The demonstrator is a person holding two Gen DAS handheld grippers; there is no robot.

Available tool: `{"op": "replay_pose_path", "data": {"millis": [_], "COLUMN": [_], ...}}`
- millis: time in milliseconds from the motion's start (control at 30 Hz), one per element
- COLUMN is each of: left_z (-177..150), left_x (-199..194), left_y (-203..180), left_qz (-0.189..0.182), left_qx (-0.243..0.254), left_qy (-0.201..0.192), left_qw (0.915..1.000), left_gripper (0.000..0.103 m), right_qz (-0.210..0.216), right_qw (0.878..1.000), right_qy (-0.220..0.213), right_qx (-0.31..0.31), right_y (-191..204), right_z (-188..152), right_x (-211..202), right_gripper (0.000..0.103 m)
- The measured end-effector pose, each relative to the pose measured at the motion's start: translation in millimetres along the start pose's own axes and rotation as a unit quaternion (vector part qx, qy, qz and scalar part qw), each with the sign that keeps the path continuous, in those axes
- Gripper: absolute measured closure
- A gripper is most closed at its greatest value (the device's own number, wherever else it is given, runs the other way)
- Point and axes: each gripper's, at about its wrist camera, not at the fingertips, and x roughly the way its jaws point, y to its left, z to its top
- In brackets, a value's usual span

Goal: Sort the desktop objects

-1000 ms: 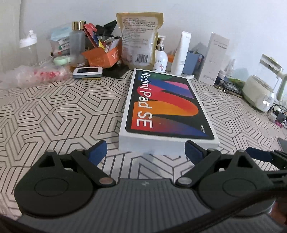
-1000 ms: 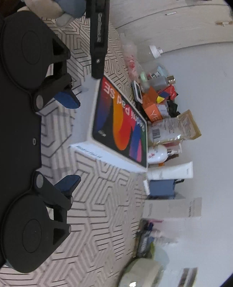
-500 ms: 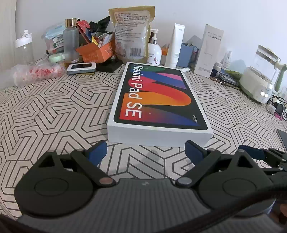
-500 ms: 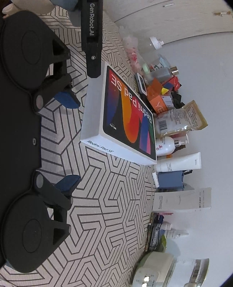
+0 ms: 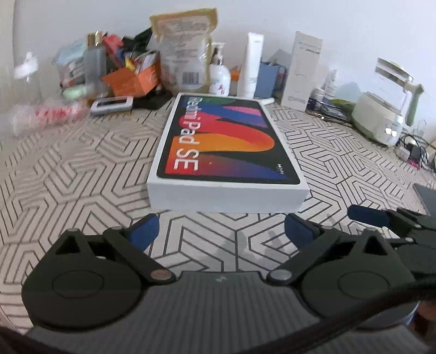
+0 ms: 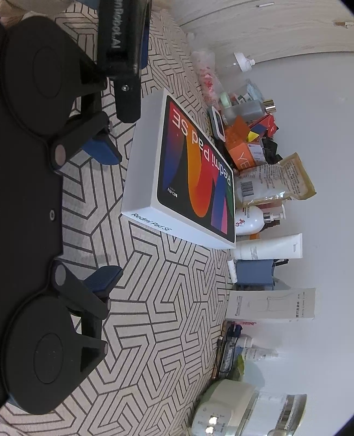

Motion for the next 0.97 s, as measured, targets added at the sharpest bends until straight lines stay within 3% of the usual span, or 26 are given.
{"op": "replay_pose_path", "data": {"millis": [467,967], "left_z": [0.3,0.3], "left_x": [6.0,7.7], "left_y": [-2.1,-0.7], "left_qz": [-0.015,-0.005], "left_qx": [0.005,0.004], "left_qy": [0.002,0.001], "left_qw": [0.9999,1.0000], "left_gripper": [0.001,0.001], "right_qz": [-0.009,-0.002], "right_qw": [1.000,1.000], "right_qy": [0.016,0.013], "right_qx": [0.012,0.009], "right_y": [-5.8,-6.3], "right_z": [-6.0,-6.5], "right_x": [14.6,15.5], "right_gripper": [0.018,0.018]}}
